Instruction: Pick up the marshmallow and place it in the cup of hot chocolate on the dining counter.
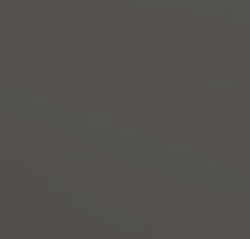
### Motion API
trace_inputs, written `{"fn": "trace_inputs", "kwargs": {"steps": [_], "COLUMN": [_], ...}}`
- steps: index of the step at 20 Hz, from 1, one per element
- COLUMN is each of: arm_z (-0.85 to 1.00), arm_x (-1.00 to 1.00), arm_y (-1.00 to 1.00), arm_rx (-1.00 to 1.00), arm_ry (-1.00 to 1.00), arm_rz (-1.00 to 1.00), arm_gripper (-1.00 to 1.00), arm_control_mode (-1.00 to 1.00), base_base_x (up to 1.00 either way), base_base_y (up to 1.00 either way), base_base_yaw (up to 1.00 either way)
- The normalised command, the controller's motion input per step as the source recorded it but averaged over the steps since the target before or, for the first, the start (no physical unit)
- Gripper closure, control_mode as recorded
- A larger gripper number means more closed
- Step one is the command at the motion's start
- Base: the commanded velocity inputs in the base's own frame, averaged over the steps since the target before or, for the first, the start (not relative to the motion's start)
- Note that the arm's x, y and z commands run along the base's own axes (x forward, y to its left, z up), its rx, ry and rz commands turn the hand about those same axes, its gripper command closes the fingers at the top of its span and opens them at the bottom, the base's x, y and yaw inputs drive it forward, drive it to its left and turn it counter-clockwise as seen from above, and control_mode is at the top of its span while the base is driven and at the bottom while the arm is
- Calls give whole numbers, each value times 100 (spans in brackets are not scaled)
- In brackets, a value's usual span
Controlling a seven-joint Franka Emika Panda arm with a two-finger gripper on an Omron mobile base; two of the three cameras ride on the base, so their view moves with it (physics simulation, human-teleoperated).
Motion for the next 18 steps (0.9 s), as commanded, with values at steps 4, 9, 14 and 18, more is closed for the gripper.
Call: {"fn": "trace_inputs", "kwargs": {"steps": [4, 9, 14, 18], "arm_z": [0, 0, 0, 0], "arm_x": [0, 0, 0, 0], "arm_y": [0, 0, 0, 0], "arm_rx": [0, 0, 0, 0], "arm_ry": [0, 0, 0, 0], "arm_rz": [0, 0, 0, 0], "arm_gripper": [100, 100, 100, 100], "arm_control_mode": [100, 100, 100, 100], "base_base_x": [57, 79, 99, 100], "base_base_y": [-100, -100, -100, -100], "base_base_yaw": [22, 21, 27, 26]}}
